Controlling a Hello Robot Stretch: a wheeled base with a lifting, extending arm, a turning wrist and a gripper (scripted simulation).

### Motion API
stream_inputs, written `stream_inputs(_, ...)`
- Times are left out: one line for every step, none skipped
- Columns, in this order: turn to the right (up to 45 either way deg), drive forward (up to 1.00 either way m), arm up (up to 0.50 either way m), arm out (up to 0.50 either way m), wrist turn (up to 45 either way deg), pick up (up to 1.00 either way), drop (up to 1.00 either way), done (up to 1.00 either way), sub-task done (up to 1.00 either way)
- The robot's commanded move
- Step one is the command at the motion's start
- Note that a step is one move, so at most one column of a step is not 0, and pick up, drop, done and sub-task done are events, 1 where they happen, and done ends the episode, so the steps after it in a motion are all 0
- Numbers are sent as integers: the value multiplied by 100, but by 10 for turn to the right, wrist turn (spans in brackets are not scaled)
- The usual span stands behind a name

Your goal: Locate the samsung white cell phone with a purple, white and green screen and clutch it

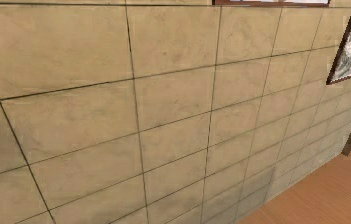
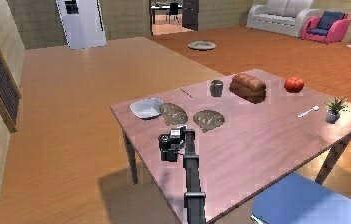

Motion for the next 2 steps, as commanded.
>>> stream_inputs(0,0,0,0,0,100,0,0,0)
stream_inputs(0,0,10,0,0,0,0,0,0)
